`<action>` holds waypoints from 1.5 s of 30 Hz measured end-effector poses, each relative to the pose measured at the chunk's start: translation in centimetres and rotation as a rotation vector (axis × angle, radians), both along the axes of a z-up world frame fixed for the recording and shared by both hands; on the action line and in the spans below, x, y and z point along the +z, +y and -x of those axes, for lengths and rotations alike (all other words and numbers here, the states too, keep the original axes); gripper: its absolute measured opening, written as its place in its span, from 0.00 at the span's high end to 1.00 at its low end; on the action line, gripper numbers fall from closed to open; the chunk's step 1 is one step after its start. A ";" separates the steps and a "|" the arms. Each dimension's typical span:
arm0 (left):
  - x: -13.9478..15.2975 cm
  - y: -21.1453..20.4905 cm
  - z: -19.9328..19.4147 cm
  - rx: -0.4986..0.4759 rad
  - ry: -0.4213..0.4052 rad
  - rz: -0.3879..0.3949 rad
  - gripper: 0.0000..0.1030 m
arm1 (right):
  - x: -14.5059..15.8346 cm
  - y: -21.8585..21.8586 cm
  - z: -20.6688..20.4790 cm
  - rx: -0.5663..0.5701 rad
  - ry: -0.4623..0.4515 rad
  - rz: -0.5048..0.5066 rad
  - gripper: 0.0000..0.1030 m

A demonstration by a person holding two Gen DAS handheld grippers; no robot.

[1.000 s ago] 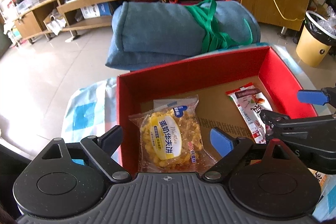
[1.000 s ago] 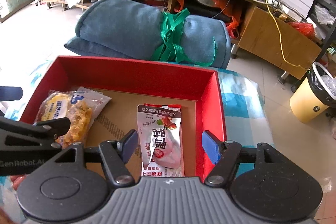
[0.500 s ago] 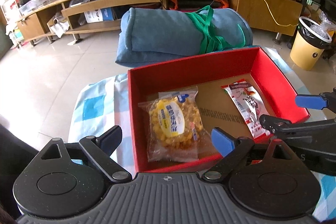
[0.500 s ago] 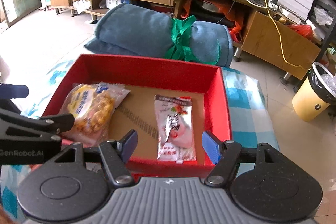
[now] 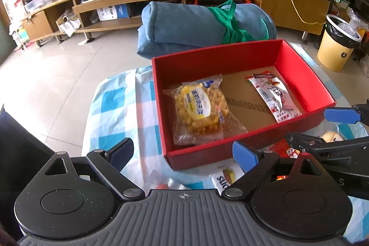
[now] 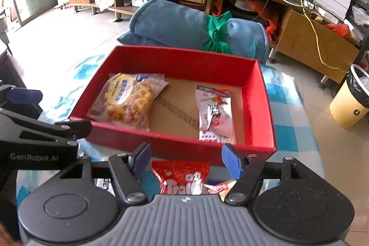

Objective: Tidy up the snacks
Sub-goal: 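Withdraw both open tools from the box back over the table, then grasp the three-sausage pack with left tool while right tool grasps the Kaprons wafer bar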

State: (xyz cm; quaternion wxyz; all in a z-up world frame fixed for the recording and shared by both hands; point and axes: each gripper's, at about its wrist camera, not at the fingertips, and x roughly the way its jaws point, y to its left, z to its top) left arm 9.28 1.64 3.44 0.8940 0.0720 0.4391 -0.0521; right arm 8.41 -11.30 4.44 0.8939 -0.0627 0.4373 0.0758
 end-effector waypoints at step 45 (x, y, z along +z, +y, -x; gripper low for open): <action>-7.7 5.9 0.4 0.358 0.367 0.283 0.06 | -1.9 2.0 1.5 0.076 0.120 -0.065 0.39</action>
